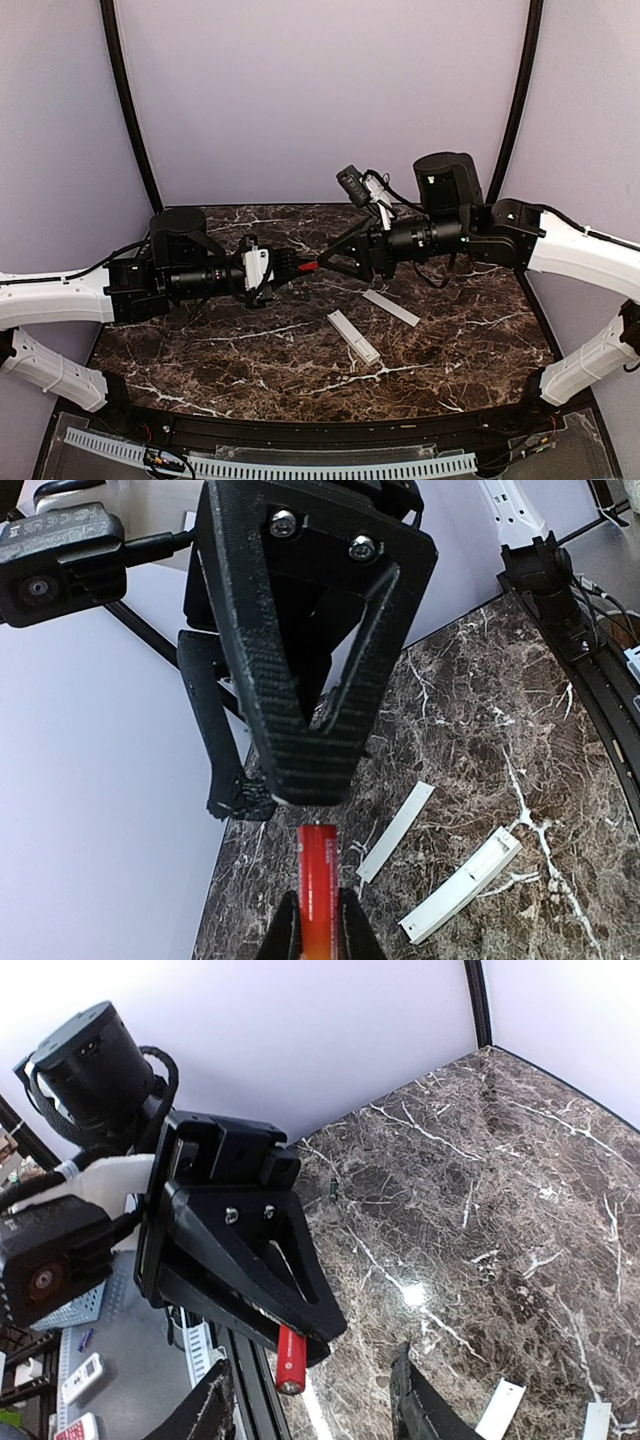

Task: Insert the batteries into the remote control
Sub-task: Pass from the left arm to the right

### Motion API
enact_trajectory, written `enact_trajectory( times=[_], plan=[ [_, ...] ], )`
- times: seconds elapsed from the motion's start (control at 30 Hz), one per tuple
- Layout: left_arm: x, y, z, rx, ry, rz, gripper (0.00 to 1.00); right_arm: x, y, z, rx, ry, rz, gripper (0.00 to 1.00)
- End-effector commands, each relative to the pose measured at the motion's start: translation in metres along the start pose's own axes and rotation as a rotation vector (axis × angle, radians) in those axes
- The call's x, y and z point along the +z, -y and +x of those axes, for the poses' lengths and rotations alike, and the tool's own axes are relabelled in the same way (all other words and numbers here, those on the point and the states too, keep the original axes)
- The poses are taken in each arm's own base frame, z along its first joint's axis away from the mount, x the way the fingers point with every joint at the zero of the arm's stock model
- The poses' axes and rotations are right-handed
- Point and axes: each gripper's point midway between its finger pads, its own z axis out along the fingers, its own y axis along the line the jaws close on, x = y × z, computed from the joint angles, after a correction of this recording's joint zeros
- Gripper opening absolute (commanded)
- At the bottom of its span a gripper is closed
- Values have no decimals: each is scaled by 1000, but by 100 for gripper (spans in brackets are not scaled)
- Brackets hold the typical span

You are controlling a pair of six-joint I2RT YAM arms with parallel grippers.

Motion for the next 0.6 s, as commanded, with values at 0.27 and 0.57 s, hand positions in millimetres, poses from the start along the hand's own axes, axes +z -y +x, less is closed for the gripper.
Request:
enact_trajectory(
  times=[0.27,0.57],
  plan=[
    [3,-2,-10,-63,50,1,0,23,-4,0,71,1,-38,31],
    [4,0,-8,-57,41,5,0,23,-4,2,74,-2,-39,2]
  ],
)
